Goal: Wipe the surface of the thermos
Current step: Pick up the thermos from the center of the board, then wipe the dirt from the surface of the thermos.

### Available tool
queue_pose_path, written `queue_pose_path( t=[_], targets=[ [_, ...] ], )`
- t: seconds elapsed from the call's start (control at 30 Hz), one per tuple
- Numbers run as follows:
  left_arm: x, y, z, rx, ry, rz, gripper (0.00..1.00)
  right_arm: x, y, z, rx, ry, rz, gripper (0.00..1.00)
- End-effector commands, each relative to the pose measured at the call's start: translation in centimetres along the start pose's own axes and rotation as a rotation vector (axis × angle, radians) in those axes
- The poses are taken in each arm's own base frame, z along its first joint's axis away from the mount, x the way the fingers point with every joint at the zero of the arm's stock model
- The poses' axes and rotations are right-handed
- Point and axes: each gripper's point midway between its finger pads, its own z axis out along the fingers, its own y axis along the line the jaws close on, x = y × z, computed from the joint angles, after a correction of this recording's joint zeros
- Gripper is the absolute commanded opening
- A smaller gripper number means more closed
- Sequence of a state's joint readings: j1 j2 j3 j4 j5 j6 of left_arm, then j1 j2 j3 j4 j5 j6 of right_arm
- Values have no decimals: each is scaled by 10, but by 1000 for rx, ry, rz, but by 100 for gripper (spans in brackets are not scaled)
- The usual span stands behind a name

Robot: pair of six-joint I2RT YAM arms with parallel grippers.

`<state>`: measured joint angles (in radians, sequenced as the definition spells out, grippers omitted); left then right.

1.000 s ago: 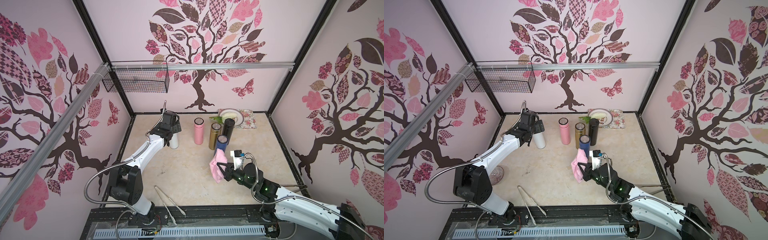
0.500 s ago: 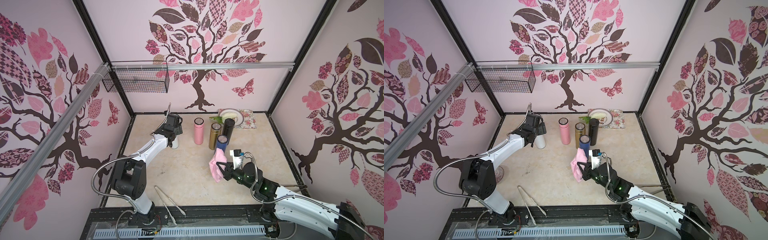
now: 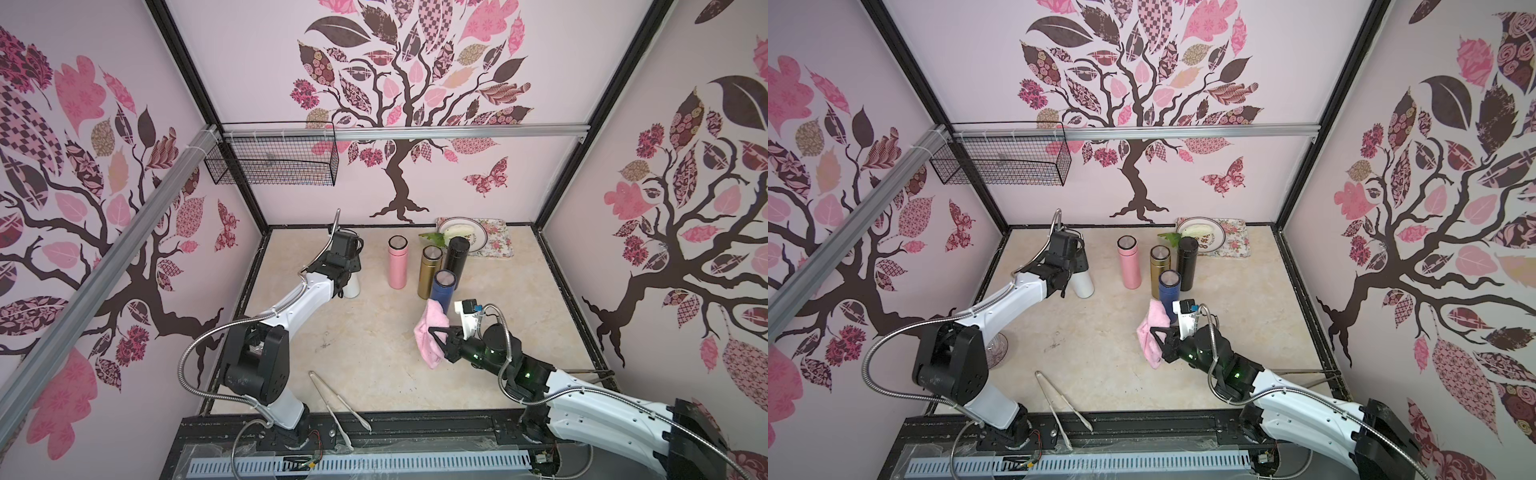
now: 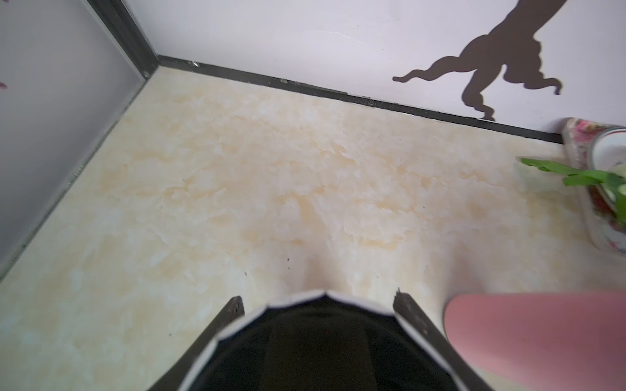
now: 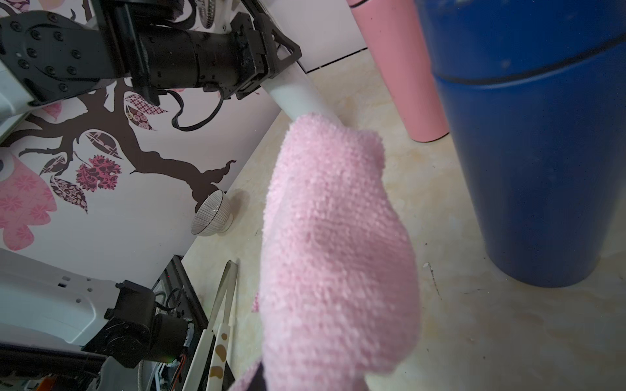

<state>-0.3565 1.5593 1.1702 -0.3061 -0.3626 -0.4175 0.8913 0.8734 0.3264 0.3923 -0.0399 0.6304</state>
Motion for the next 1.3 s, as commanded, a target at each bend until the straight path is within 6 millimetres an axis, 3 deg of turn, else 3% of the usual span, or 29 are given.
queue_pose_path(
  t=[0.0,0.13,0.23,0.37,0.47,0.63,0.73,0.97,1.07,1.17,1.27],
  targets=[
    [9,-15,-50,189,14,-139,0,-1,28,8,-139,29,31,0],
    [30,-25,-95,318,53,-234,0,20,45,28,-222,148,29,0],
    [48,-36,-119,428,97,-320,0,37,64,44,-283,257,-8,0],
    [61,-52,-147,543,130,-381,0,45,80,59,-330,280,-8,0],
    [69,-60,-162,572,150,-368,0,42,78,67,-302,249,16,0],
    [85,-74,-180,623,185,-364,0,30,47,87,-78,189,40,0],
    [96,-80,-184,615,192,-331,0,13,55,94,-91,125,23,0],
    [104,-85,-179,583,195,-279,0,-12,103,115,-206,94,-37,0],
    [102,-82,-179,568,180,-249,0,-17,93,111,-154,56,-40,0],
    [100,-79,-180,556,161,-205,0,-11,61,100,-40,26,-30,0],
    [97,-78,-184,556,154,-155,0,6,26,86,69,45,1,0]
  ],
)
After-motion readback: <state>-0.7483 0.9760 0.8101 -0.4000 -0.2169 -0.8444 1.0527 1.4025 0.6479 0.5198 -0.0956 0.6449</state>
